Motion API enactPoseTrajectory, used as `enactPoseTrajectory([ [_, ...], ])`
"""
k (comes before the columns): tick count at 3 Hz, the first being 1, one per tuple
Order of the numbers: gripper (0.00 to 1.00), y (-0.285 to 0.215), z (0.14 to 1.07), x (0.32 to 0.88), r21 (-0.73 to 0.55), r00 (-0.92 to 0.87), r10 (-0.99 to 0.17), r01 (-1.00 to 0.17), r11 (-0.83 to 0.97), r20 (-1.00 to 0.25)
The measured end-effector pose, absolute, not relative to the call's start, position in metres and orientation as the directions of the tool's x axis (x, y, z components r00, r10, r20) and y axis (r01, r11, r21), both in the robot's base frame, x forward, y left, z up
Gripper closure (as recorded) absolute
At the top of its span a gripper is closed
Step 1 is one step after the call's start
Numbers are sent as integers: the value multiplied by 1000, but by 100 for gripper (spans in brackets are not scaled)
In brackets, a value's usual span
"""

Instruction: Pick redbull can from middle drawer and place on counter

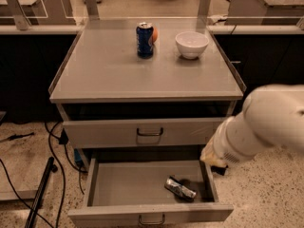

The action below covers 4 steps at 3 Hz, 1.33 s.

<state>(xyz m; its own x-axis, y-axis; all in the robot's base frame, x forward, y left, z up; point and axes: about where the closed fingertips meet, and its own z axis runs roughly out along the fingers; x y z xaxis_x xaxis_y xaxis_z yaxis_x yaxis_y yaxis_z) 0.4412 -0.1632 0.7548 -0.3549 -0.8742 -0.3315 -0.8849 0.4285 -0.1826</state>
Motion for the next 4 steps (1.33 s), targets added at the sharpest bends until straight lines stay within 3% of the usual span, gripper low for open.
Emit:
enactPoseTrajectory([
  [2, 100, -142, 609, 424, -99, -416, -834, -873, 478, -362],
  [4, 100, -140, 595, 440, -143, -411, -815, -853, 502, -409],
])
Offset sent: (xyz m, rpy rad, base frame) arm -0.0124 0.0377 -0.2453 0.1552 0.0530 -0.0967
